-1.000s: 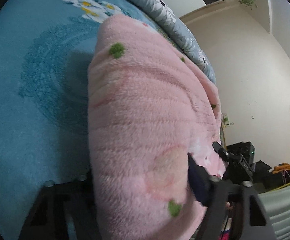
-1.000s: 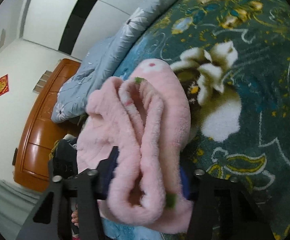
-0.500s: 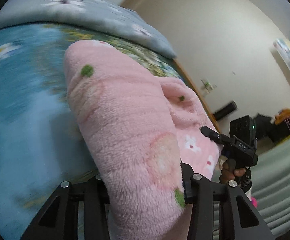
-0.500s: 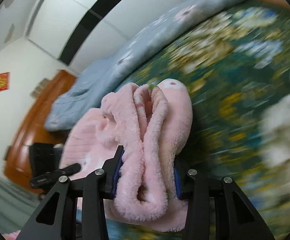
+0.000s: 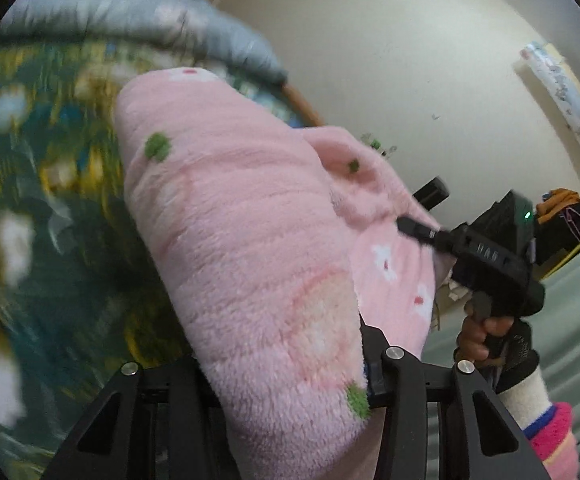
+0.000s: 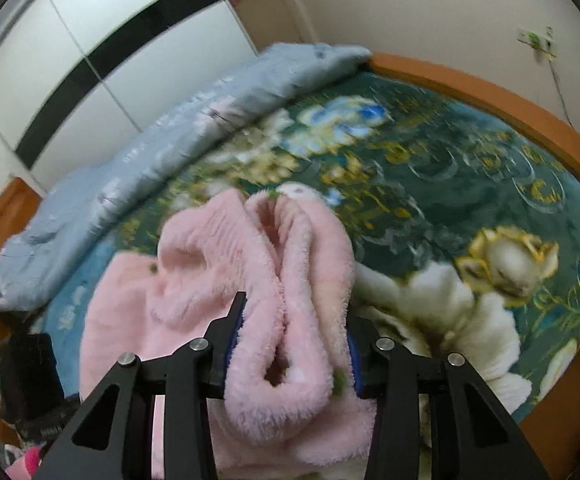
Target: Fold clothes
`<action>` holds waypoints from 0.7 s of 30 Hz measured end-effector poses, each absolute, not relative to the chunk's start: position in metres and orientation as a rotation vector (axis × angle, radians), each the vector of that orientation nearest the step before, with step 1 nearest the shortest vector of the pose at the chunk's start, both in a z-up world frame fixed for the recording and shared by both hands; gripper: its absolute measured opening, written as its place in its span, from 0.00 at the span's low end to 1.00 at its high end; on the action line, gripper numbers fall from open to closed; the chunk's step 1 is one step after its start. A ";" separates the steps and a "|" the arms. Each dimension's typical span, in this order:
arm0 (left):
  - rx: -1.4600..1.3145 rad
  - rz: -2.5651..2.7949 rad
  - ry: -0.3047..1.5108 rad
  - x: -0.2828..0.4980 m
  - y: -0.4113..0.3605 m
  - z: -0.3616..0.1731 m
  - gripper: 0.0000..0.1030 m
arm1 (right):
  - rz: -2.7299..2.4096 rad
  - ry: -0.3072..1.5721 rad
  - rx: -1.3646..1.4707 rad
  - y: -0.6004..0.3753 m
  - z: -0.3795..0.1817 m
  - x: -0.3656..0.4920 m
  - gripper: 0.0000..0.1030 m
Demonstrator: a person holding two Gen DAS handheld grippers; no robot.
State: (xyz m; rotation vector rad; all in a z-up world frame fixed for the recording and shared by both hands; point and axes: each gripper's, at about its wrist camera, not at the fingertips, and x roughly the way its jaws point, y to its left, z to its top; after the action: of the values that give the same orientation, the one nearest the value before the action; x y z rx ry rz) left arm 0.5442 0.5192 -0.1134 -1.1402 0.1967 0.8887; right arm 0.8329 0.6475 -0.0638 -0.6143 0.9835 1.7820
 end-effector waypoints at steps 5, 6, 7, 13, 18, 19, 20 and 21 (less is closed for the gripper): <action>-1.198 0.867 0.163 0.530 0.510 -0.133 0.51 | 1.754 1.052 -0.583 0.642 -0.094 0.853 0.47; -1.212 0.861 0.153 0.528 0.511 -0.132 0.52 | 1.740 1.066 -0.568 0.642 -0.097 0.856 0.48; -1.218 0.859 0.152 0.528 0.512 -0.130 0.52 | 1.727 1.072 -0.557 0.642 -0.097 0.858 0.50; -1.199 0.912 0.212 0.524 0.515 -0.120 0.55 | 1.740 1.068 -0.464 0.627 -0.081 0.863 0.55; -1.198 0.996 0.213 0.515 0.508 -0.112 0.56 | 1.686 0.999 -0.356 0.603 -0.058 0.892 0.56; -1.175 1.024 0.226 0.516 0.506 -0.108 0.56 | 1.661 0.978 -0.313 0.597 -0.051 0.898 0.56; -1.142 1.057 0.241 0.520 0.504 -0.104 0.56 | 1.655 0.955 -0.282 0.591 -0.045 0.901 0.56; -1.110 1.086 0.253 0.522 0.500 -0.102 0.57 | 1.657 0.929 -0.268 0.586 -0.038 0.900 0.56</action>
State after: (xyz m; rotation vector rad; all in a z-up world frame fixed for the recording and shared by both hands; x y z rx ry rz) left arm 0.5215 0.5000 -0.1016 -1.1103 0.2534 1.0860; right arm 0.8995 0.5860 -0.0383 -0.2679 0.9287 1.6566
